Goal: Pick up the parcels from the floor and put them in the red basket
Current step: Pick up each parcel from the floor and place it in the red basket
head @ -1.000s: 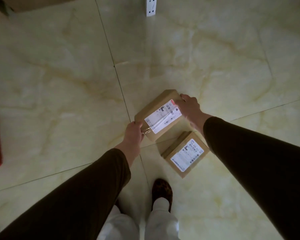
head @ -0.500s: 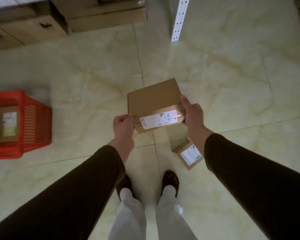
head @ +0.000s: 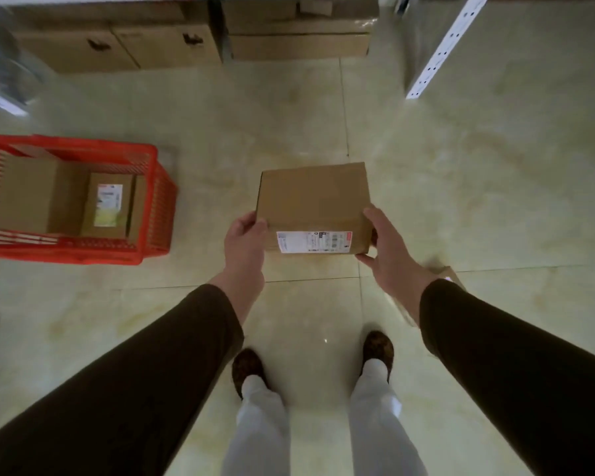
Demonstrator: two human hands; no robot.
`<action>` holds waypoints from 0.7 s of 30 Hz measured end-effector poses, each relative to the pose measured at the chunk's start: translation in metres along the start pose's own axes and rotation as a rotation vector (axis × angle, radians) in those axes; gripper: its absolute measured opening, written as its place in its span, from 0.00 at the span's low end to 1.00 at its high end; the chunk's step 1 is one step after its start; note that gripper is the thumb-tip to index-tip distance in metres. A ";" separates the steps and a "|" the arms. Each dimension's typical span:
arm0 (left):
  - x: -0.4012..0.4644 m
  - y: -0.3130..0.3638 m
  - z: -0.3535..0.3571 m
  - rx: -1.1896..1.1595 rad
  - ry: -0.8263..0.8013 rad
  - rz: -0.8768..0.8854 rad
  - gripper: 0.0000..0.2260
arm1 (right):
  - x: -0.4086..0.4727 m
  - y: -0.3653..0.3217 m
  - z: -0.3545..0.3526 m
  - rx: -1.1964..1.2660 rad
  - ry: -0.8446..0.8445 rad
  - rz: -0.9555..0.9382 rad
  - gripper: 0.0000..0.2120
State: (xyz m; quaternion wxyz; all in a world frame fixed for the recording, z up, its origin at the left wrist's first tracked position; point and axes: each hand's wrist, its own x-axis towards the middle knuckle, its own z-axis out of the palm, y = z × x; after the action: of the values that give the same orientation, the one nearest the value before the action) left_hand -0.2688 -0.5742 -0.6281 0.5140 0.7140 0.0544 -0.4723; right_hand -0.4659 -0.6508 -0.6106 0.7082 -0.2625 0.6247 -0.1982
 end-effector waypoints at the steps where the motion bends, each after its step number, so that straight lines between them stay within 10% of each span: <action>1: 0.002 0.004 -0.017 0.007 0.003 0.008 0.08 | -0.006 0.006 0.015 0.004 -0.017 -0.002 0.08; 21: 0.066 0.071 -0.232 -0.062 0.132 -0.030 0.07 | -0.029 0.060 0.245 -0.108 -0.054 0.127 0.20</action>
State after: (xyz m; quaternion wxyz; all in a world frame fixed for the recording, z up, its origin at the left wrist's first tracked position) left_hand -0.0488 -0.4518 -0.6222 0.5240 0.7264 0.1132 -0.4300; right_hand -0.2302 -0.5555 -0.6054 0.7209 -0.2655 0.6304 -0.1120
